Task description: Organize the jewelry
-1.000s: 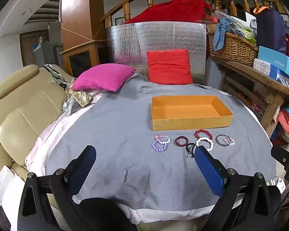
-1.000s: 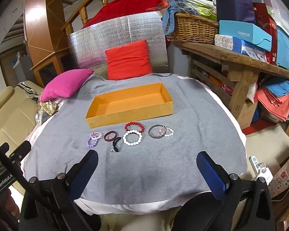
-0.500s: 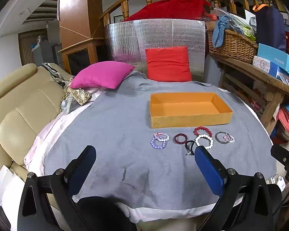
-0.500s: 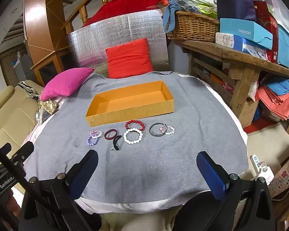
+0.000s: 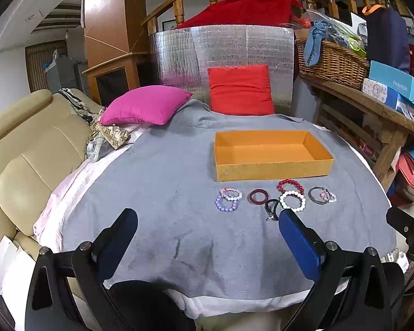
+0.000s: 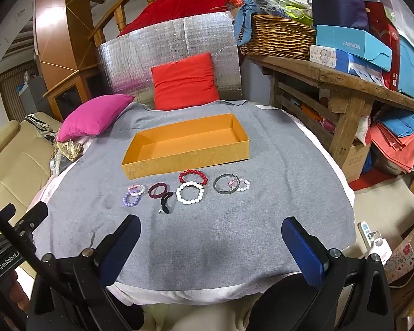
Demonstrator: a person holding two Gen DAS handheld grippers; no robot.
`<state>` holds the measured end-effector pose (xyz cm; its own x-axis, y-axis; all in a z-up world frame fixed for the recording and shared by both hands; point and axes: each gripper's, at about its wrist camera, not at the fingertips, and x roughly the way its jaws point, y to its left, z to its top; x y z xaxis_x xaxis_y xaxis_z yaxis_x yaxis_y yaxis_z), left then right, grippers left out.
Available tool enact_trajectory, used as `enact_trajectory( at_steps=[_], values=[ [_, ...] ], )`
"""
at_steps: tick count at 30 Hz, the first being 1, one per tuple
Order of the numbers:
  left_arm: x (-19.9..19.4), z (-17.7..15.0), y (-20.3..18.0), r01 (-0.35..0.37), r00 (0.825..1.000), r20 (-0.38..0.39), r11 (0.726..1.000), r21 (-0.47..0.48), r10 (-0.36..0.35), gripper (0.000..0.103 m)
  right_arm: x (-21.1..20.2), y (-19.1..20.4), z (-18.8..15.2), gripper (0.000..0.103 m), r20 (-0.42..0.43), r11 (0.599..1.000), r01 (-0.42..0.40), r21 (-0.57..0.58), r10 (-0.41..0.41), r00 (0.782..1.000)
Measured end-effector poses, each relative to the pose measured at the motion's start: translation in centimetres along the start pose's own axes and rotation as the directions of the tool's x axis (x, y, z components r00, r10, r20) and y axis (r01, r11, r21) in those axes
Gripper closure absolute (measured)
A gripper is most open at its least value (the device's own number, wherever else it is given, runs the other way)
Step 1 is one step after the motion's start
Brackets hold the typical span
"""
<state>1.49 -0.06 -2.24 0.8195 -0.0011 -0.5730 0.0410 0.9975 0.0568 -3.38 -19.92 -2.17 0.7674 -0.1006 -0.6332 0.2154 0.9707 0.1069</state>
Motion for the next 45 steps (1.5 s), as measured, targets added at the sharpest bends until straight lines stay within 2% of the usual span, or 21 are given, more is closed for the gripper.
enact_trajectory(
  at_steps=[16, 21, 23, 29, 32, 35, 40, 45],
  values=[
    [1.4, -0.4, -0.1, 0.005, 1.0, -0.018, 1.0, 0.001, -0.005, 0.001, 1.4, -0.2, 0.1, 0.0, -0.021, 1.0, 0.006, 0.003, -0.006, 1.0],
    [4.9, -0.9, 0.0, 0.063, 0.995, -0.077, 0.998, -0.013, -0.064, 0.001, 3.9, -1.3, 0.5, 0.0, -0.045, 1.0, 0.007, 0.022, -0.006, 0.999],
    [6.6, -1.2, -0.3, 0.067, 0.994, -0.084, 0.998, -0.01, -0.067, 0.001, 5.6, -2.2, 0.8, 0.0, -0.067, 0.999, -0.001, 0.042, 0.003, 0.998],
    [14.0, -2.0, -1.1, 0.109, 0.975, -0.19, 0.994, -0.03, -0.113, 0.001, 12.3, -5.2, 2.0, 0.0, -0.136, 0.997, 0.012, 0.081, -0.001, 0.991],
    [17.2, -2.1, -1.8, 0.128, 0.967, -0.214, 0.989, -0.072, -0.14, 0.001, 16.5, -6.4, 2.3, 0.0, -0.191, 0.995, 0.013, 0.097, 0.006, 0.982],
    [19.7, -2.1, -2.7, 0.132, 0.957, -0.253, 0.989, -0.069, -0.145, 0.001, 20.0, -6.9, 2.1, 0.0, -0.247, 0.995, 0.006, 0.098, 0.018, 0.969],
    [21.5, -1.9, -4.4, 0.185, 0.943, -0.274, 0.982, -0.034, -0.187, 0.001, 22.6, -7.0, 2.8, 0.005, -0.241, 0.995, -0.013, 0.101, 0.037, 0.97],
    [23.5, -3.1, -5.2, 0.245, 0.915, -0.32, 0.969, -0.039, -0.244, 0.001, 23.8, -6.3, 3.2, 0.006, -0.219, 0.997, -0.044, 0.057, 0.055, 0.974]
  ],
)
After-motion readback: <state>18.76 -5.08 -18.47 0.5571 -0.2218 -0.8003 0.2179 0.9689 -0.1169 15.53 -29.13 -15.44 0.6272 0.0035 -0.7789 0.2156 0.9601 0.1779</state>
